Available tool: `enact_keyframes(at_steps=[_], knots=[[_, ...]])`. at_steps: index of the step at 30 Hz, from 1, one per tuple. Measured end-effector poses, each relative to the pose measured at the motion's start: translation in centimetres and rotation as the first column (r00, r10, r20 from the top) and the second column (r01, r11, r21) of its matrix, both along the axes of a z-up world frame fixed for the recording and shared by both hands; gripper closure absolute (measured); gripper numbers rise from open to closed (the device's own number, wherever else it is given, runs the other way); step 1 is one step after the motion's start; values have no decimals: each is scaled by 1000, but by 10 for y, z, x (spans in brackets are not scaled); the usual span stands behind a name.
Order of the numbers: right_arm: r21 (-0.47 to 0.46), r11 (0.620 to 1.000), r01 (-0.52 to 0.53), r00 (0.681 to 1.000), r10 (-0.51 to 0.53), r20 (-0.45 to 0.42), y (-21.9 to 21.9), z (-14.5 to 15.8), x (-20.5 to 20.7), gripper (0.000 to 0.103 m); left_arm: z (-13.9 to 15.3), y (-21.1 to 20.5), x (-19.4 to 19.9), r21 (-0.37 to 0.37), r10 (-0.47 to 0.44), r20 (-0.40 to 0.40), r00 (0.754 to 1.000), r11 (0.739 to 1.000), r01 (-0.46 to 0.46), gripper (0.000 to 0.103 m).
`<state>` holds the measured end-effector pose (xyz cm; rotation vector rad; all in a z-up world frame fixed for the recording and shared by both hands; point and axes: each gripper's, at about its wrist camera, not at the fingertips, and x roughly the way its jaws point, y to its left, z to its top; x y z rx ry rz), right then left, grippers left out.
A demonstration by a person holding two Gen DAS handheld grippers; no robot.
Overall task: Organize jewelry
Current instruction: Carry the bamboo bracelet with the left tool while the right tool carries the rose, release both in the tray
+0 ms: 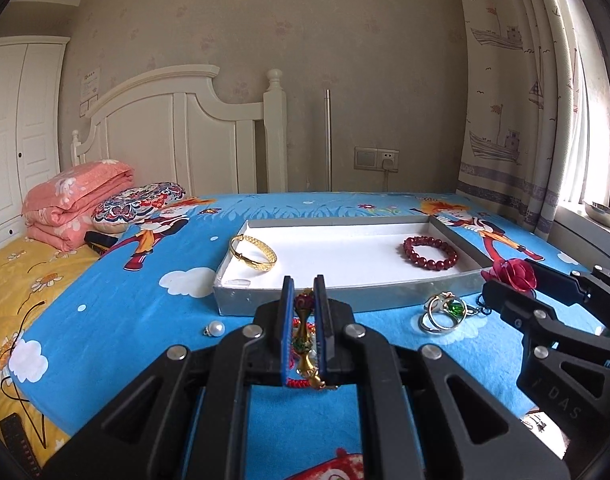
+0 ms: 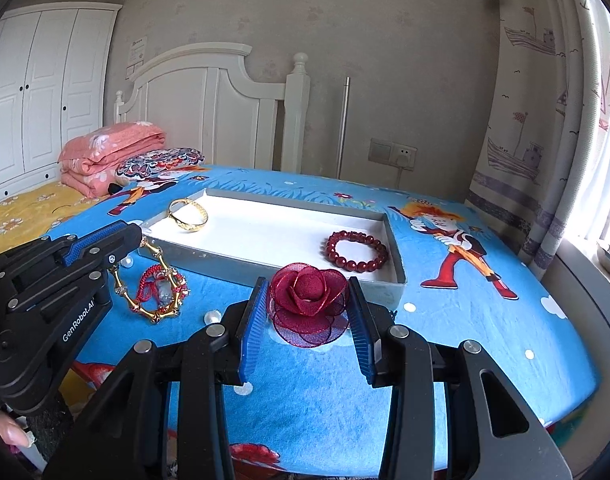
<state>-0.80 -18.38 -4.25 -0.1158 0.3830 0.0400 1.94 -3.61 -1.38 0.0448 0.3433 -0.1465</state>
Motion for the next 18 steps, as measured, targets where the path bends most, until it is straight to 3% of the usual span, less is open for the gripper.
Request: enact_keyframes(at_steps=[18], knots=[[14, 1000, -13, 999, 12, 39, 10, 22, 25, 65, 31, 2, 21, -23, -44, 14, 999, 999, 44, 94]])
